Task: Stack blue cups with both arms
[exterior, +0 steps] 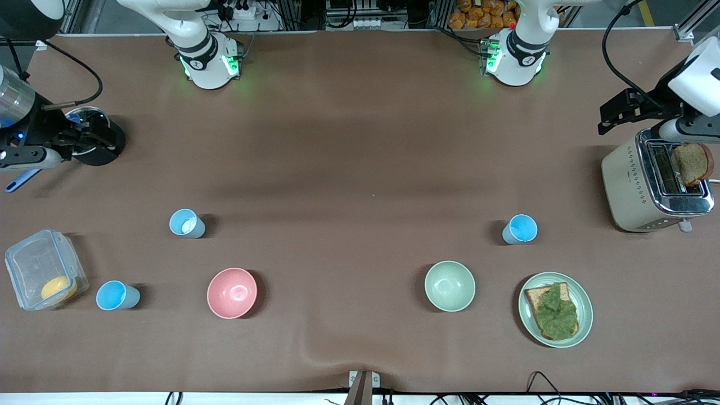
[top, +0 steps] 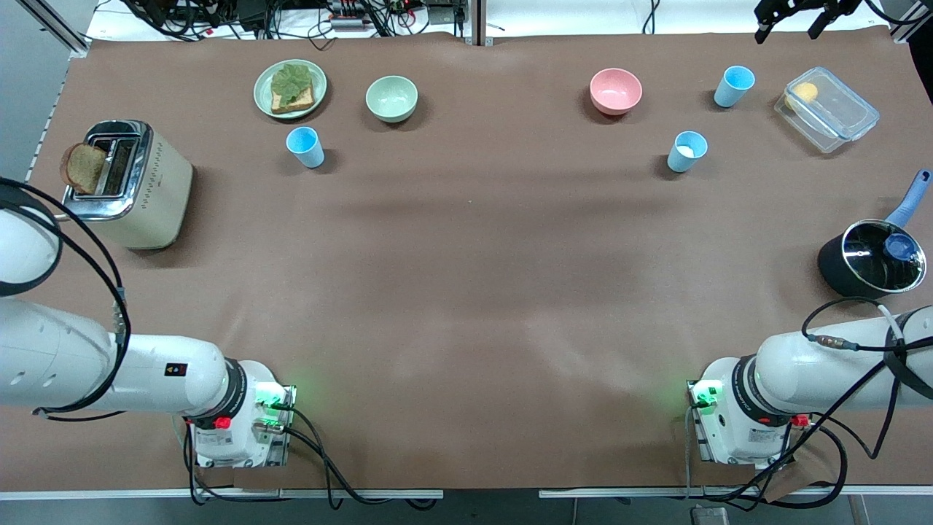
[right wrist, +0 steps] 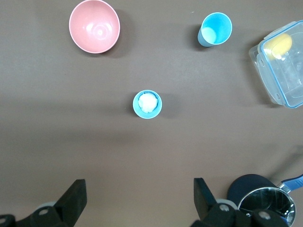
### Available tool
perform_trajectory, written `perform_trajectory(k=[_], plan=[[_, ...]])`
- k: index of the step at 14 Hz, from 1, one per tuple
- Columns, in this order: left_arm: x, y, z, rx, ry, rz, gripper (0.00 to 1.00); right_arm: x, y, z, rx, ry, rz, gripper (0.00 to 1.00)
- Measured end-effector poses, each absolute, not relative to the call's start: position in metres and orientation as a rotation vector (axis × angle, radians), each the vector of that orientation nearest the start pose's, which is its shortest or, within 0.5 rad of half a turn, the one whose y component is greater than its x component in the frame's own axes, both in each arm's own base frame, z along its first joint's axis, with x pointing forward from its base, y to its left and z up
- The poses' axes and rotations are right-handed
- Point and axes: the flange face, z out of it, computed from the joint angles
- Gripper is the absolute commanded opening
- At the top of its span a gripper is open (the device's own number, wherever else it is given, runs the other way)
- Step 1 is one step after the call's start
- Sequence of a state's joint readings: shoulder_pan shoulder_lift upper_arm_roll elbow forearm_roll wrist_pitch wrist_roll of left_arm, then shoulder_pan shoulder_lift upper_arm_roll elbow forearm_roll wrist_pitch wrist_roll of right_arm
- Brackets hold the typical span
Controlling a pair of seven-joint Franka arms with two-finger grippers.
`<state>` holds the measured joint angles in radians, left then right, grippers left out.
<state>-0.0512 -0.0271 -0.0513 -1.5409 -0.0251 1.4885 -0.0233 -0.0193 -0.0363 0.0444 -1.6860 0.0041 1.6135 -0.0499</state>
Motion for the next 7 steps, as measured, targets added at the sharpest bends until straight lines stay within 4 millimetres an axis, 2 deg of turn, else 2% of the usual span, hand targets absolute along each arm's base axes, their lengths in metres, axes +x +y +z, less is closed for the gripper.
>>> perform_trajectory(k=[7], plan=[[0.531,-0.0678,0.6445,-3.156,0.166,0.078,1.0,0.544,0.0146,0.5935,-3.135,-0.117,0.06,1.0]])
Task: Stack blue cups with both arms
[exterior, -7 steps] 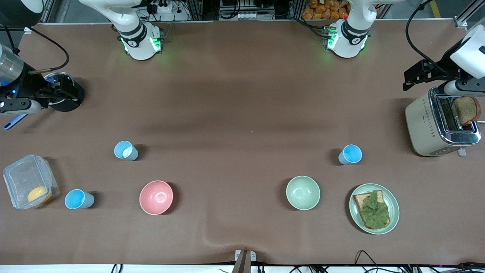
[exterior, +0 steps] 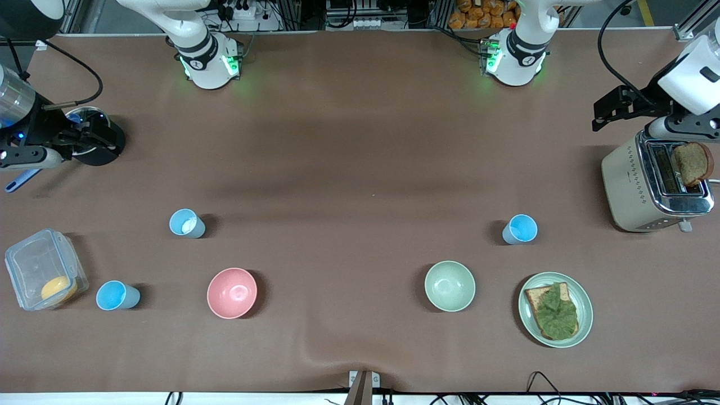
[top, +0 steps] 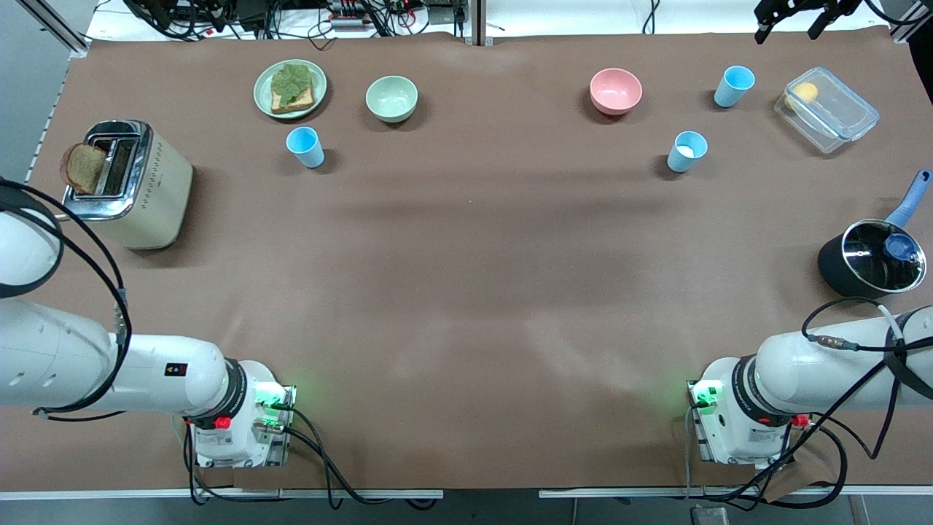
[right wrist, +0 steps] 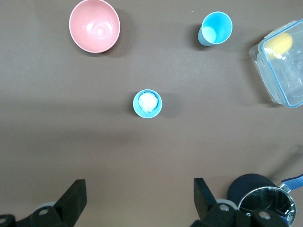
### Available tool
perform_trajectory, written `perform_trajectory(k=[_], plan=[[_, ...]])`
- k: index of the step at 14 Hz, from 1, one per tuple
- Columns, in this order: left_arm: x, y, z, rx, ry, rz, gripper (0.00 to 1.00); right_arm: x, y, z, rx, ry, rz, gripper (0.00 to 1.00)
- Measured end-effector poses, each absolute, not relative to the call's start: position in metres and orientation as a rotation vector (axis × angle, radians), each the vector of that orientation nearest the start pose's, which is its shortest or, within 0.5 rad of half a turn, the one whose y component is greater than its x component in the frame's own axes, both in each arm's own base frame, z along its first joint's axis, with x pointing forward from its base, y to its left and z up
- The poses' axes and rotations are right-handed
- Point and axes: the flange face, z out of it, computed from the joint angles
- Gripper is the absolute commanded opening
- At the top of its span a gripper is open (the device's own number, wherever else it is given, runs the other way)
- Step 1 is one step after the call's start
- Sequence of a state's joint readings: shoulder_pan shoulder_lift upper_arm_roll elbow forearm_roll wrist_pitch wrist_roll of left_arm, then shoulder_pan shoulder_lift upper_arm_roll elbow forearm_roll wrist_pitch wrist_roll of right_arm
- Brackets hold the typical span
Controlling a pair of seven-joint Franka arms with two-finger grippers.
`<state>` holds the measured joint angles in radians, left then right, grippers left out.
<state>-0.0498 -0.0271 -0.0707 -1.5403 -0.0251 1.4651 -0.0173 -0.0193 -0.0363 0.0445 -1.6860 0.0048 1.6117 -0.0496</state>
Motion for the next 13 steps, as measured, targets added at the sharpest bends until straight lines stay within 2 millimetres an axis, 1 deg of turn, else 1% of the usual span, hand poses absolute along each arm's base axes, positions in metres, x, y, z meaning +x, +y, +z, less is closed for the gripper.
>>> perform_trajectory(k=[3,6,8,10,11,12,13], plan=[[0.53,-0.068,0.644,-3.155,0.167,0.087,1.0,0.544,0.017,0.593,-3.135,-0.124,0.06,1.0],[0.529,-0.069,0.639,-3.153,0.17,0.115,1.0,0.544,0.025,0.593,-3.134,-0.146,0.06,1.0],[0.532,-0.068,0.629,-3.152,0.165,0.136,1.0,0.544,0.027,0.593,-3.134,-0.151,0.061,1.0],[0.537,-0.067,0.612,-3.153,0.159,0.14,1.0,0.544,0.027,0.591,-3.134,-0.151,0.068,1.0],[0.54,-0.066,0.604,-3.153,0.157,0.139,1.0,0.546,0.027,0.586,-3.133,-0.153,0.087,1.0],[0.543,-0.066,0.596,-3.154,0.156,0.135,1.0,0.549,0.03,0.577,-3.131,-0.162,0.119,1.0],[0.546,-0.066,0.588,-3.155,0.153,0.123,1.0,0.552,0.037,0.563,-3.127,-0.181,0.162,1.0]])
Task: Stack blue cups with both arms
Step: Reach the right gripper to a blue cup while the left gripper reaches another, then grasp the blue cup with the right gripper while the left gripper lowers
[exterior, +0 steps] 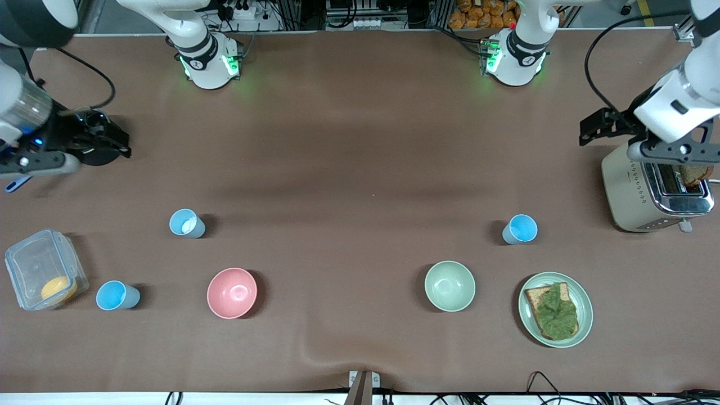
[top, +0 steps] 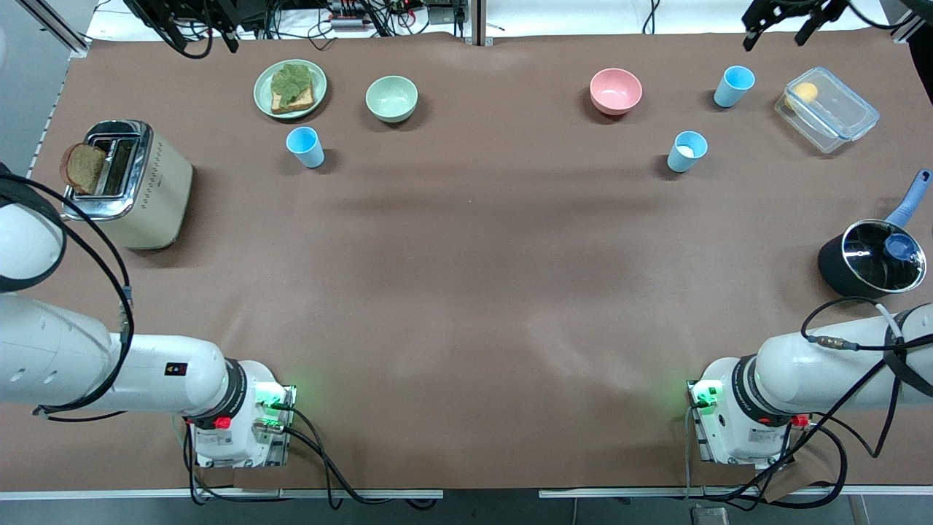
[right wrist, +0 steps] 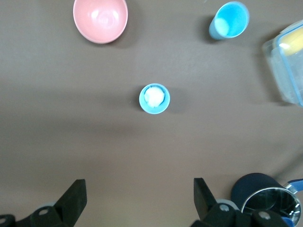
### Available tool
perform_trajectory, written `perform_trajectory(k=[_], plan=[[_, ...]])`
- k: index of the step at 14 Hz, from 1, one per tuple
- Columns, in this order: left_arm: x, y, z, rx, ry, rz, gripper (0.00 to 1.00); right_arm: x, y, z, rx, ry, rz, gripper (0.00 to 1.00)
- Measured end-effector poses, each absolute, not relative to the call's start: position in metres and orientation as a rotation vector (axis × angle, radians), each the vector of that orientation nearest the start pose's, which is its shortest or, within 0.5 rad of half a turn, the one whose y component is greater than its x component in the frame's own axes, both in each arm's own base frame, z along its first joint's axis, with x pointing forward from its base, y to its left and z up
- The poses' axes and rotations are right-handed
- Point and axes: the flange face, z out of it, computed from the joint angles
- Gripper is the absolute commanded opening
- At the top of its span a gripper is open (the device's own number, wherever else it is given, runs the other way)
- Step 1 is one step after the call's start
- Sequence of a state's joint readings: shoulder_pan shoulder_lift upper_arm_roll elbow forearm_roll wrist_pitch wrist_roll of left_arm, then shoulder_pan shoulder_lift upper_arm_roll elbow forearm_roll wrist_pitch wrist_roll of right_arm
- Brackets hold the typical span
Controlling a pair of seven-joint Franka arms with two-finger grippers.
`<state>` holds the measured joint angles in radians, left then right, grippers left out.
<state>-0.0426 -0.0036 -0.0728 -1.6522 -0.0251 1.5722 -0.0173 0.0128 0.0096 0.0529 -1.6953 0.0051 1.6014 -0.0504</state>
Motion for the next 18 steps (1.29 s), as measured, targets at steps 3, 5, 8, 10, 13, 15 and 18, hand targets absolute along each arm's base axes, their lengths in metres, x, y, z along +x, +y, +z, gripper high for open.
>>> perform_trajectory(k=[3,5,8,10,13,15,18], plan=[[0.556,-0.06,0.566,-3.16,0.134,0.072,1.0,0.569,0.064,0.503,-3.113,-0.247,0.316,1.0],[0.561,-0.056,0.55,-3.162,0.14,0.037,1.0,0.583,0.08,0.46,-3.108,-0.261,0.372,1.0],[0.569,-0.057,0.513,-3.162,0.146,0.022,1.0,0.602,0.098,0.401,-3.109,-0.277,0.391,1.0],[0.579,-0.058,0.481,-3.151,0.158,0.034,1.0,0.612,0.101,0.371,-3.155,-0.287,0.374,1.0],[0.603,-0.059,0.429,-3.135,0.179,0.008,1.0,0.614,0.102,0.316,-3.248,-0.282,0.302,1.0],[0.612,-0.058,0.401,-3.14,0.176,0.035,1.0,0.606,0.103,0.283,-3.25,-0.297,0.258,1.0],[0.621,-0.046,0.375,-3.147,0.144,0.068,1.0,0.592,0.098,0.246,-3.242,-0.301,0.229,1.0]])
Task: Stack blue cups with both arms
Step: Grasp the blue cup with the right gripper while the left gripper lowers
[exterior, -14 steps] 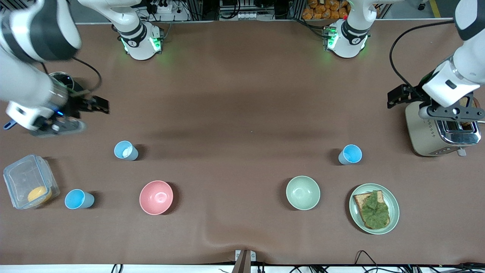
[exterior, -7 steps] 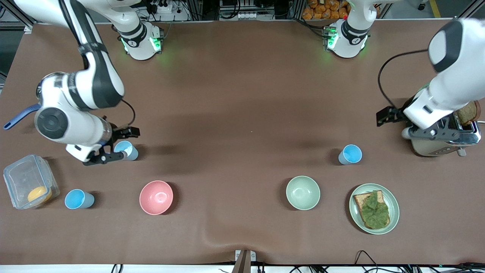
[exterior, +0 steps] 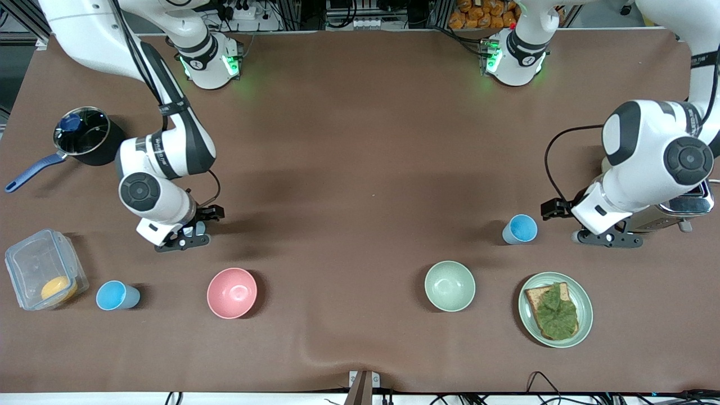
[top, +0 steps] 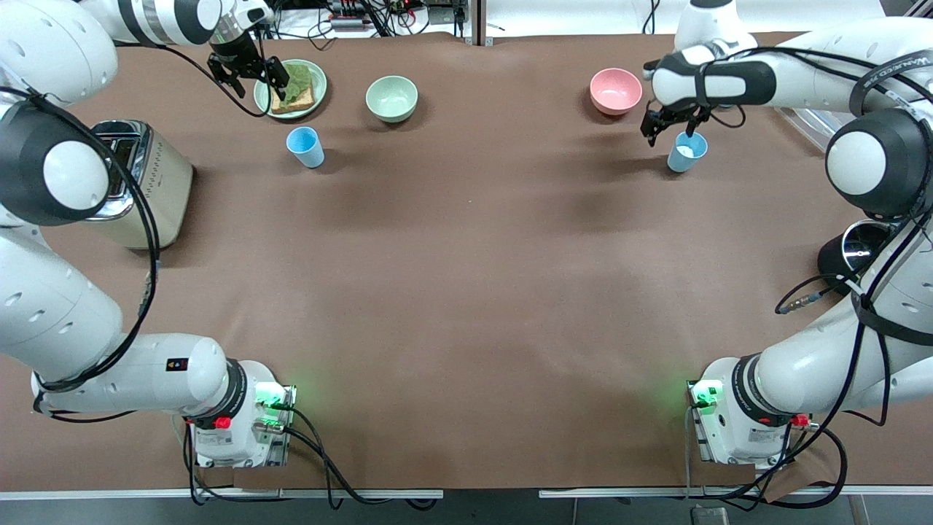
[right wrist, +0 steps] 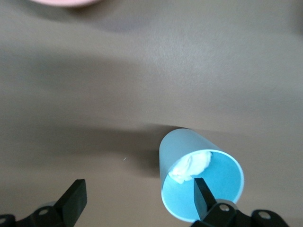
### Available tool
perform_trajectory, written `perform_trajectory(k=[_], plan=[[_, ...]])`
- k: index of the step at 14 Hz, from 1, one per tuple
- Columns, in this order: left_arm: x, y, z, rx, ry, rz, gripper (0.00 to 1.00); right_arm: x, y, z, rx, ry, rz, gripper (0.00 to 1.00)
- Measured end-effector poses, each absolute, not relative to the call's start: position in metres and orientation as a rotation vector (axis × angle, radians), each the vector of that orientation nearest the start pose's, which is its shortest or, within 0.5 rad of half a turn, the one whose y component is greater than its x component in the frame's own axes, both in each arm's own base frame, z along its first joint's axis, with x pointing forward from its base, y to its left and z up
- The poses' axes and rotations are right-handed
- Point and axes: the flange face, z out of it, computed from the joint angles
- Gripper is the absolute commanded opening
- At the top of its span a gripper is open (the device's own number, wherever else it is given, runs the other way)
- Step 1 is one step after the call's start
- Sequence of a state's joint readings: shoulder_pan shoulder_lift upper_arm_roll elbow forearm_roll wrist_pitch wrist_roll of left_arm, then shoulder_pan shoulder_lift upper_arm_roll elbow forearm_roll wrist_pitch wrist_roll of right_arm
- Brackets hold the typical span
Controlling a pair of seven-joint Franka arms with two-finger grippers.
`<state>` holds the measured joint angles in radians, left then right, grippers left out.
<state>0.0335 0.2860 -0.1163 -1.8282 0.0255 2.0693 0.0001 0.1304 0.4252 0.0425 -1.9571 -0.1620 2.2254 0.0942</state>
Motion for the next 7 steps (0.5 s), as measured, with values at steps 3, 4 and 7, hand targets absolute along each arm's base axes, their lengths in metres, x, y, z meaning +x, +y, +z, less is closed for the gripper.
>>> perform_trajectory(k=[3,4,7], plan=[[0.626,-0.019,0.347,-3.153,0.081,0.114,1.0,0.585,0.09,0.22,-3.245,-0.262,0.289,0.25],[0.626,-0.015,0.339,-3.154,0.072,0.129,1.0,0.585,0.088,0.214,-3.246,-0.252,0.307,0.1],[0.622,-0.02,0.316,-3.159,0.051,0.108,1.0,0.585,0.087,0.209,-3.247,-0.25,0.318,0.0]])
